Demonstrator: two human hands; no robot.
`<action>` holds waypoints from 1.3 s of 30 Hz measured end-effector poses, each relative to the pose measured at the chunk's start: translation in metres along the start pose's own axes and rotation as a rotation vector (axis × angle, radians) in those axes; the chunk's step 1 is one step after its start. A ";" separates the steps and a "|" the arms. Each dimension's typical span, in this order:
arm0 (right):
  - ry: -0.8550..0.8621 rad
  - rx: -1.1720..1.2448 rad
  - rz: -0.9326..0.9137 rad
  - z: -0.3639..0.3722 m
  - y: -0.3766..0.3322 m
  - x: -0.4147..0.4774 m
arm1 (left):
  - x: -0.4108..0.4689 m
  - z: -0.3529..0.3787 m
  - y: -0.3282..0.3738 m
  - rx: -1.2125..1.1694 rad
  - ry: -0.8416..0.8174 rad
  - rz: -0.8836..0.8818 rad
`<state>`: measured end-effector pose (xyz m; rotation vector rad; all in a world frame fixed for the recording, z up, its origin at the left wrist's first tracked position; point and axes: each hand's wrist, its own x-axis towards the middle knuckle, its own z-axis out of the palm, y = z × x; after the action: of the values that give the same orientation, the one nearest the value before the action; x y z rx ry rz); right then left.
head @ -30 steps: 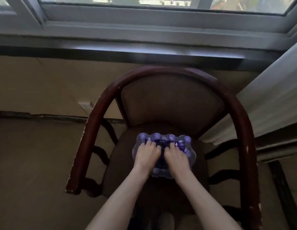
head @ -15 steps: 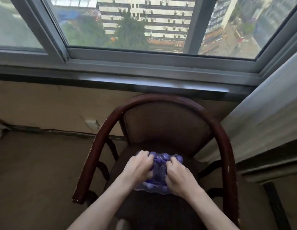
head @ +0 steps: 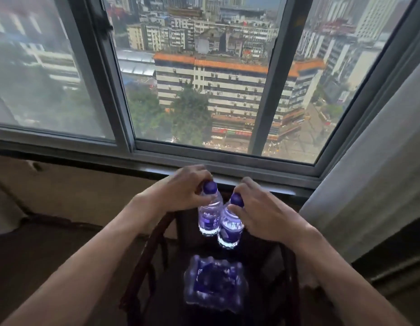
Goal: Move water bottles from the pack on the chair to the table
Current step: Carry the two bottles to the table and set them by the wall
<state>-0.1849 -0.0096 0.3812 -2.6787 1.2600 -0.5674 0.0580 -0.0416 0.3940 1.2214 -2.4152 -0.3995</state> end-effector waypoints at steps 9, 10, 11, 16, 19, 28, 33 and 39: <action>0.521 0.627 0.090 -0.157 -0.119 0.116 | 0.008 -0.196 0.078 -0.254 0.586 0.079; 0.537 0.697 0.109 -0.164 -0.133 0.130 | 0.007 -0.207 0.081 -0.394 0.624 0.033; 0.555 0.746 0.108 -0.169 -0.143 0.143 | 0.004 -0.216 0.081 -0.502 0.663 0.001; 0.493 0.997 0.120 -0.147 -0.201 0.193 | -0.046 -0.248 0.042 -0.675 0.767 -0.121; 0.394 0.952 0.093 -0.105 -0.255 0.221 | -0.100 -0.258 0.009 -0.772 0.840 -0.212; 0.092 1.169 -0.087 0.040 -0.512 0.311 | -0.369 -0.339 -0.118 -0.800 1.101 -0.535; -0.046 1.242 -0.267 0.114 -0.682 0.352 | -0.531 -0.395 -0.172 -0.596 1.282 -0.626; -0.109 1.223 -0.401 0.205 -0.837 0.403 | -0.678 -0.441 -0.251 -0.433 1.417 -0.767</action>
<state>0.7282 0.2124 0.5314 -1.8037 0.1355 -0.8420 0.8061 0.3343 0.5237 1.4167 -0.6151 -0.1240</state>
